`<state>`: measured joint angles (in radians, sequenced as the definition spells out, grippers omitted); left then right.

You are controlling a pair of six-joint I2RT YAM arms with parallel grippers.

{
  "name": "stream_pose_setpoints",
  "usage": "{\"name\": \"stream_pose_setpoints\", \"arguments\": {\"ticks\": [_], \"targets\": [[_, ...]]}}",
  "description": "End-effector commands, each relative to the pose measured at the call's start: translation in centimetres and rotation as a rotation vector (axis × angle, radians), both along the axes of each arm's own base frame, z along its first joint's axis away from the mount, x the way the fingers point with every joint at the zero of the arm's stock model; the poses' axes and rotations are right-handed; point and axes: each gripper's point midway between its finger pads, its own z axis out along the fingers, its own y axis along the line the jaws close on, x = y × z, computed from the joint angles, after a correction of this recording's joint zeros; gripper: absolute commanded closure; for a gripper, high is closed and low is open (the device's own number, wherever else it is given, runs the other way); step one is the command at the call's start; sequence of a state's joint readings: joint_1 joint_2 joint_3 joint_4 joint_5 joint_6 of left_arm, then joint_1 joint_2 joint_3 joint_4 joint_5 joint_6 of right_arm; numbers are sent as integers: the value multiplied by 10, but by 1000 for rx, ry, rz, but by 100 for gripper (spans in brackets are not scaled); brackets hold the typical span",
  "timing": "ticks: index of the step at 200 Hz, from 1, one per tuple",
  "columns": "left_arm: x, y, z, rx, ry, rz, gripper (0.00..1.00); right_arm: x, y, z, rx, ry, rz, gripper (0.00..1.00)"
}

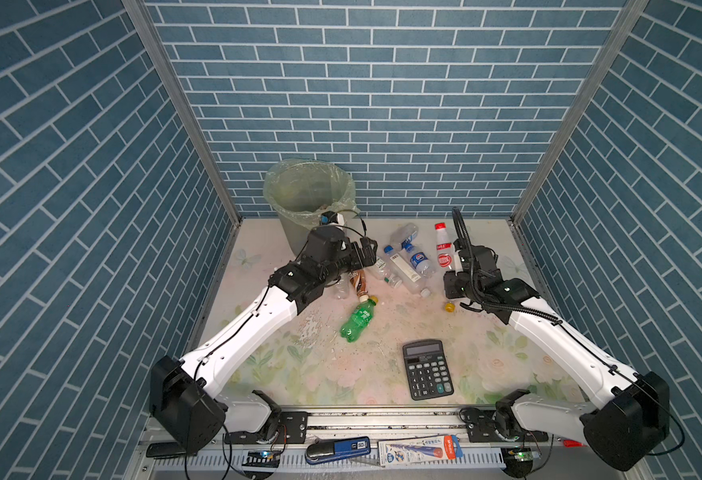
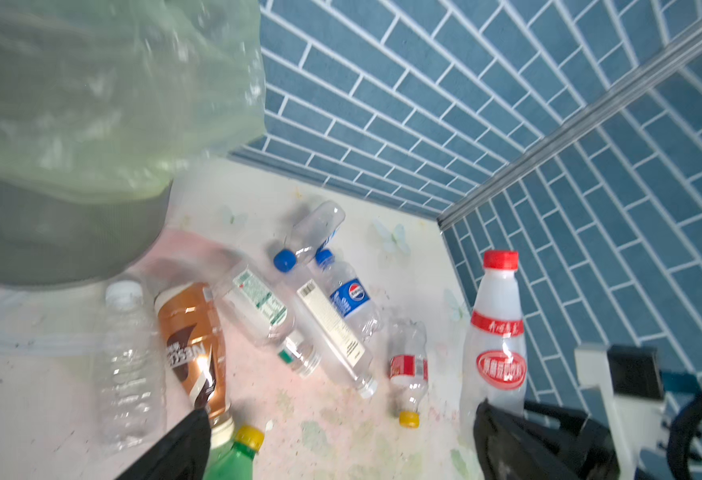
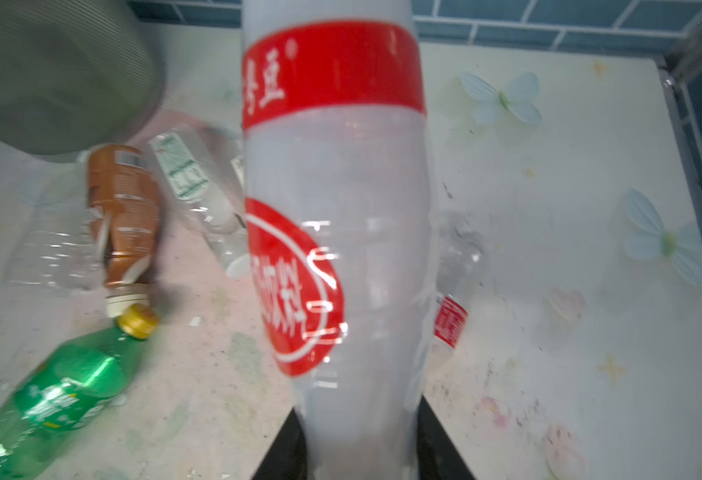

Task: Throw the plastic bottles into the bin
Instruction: 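Bring the white bottle toward the left gripper while the left gripper rises near the bin, then close the left gripper on the white bottle's red cap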

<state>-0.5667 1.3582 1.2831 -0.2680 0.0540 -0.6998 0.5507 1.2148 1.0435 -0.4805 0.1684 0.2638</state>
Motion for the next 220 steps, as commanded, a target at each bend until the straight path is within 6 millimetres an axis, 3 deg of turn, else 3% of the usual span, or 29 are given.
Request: {"name": "stream_pose_setpoints", "arguments": {"ticks": [1,30,52,80,104,143,172,220], "targets": [[19,0,31,-141,-12,-53,1,9,44,49,49,-149,145,64],[35,-16,53,-185,-24,-117,1,5,92,67,81,-211,269,64],[40,-24,52,-206,-20,-136,1,2,125,69,87,-218,348,64],[40,-24,49,-200,-29,-138,1,0,152,67,95,-214,409,64],[41,-23,41,-180,-14,-133,4,3,163,66,105,-212,428,64],[45,-21,34,-153,-11,-120,22,5,174,71,124,-215,457,63],[52,-21,28,-125,-7,-110,25,6,179,74,126,-231,479,63],[60,-23,38,-111,-29,-106,43,6,185,75,134,-241,505,63]]}}
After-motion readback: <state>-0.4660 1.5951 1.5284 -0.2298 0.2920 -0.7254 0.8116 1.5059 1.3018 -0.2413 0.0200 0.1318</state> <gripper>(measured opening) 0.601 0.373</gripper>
